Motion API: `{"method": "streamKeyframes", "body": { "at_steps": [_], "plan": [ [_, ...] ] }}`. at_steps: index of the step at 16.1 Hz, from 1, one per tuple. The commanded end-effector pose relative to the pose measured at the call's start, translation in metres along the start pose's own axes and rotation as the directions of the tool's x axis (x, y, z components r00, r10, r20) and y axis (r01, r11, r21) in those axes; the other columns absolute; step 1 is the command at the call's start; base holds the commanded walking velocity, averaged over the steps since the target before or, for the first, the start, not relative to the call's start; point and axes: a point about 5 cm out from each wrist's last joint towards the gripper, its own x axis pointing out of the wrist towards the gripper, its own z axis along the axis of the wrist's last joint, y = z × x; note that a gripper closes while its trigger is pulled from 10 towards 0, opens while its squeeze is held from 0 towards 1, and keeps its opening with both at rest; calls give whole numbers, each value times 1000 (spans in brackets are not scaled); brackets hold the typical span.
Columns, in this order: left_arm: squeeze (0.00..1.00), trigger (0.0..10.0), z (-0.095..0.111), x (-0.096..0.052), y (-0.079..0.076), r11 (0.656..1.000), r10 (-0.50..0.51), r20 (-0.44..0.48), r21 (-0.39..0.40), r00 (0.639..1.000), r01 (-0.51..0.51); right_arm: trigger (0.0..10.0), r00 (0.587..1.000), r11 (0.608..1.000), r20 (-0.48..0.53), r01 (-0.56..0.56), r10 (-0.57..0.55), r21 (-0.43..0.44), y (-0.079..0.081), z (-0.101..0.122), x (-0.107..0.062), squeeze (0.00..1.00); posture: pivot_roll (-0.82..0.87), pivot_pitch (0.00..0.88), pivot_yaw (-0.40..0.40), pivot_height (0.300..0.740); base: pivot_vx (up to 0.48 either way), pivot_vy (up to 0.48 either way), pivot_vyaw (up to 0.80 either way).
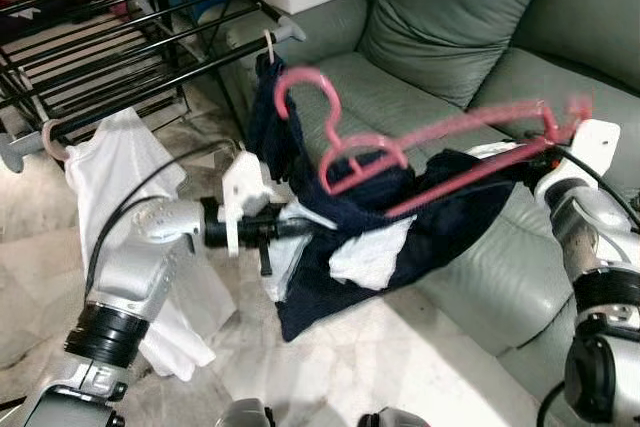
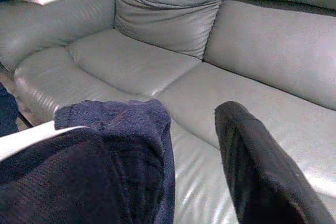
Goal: Hang hanger
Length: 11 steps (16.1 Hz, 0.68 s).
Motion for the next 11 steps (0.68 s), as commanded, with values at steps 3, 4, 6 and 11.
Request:
{"method": "streamKeyframes", "body": {
  "at_steps": [3,4,6,11],
  "plan": [
    [0,0,-32,-14,3,996,61,-195,68,979,-49,0,988,994,118,93,-100,60,-21,19,-3,0,-23,7,12,740,0,0,0],
    [0,0,-38,-13,5,995,92,-215,54,972,-83,0,986,995,145,74,-83,68,-19,23,-4,0,-25,8,12,740,0,0,0],
    [0,0,-47,-14,7,992,128,-253,55,959,-118,0,982,996,178,50,-62,75,-16,28,-4,0,-29,8,15,740,0,0,0],
    [0,0,-62,-12,9,980,164,-339,160,926,-115,0,974,998,225,12,-24,55,-8,36,-2,0,-27,11,19,740,0,0,0]
  ]
}}
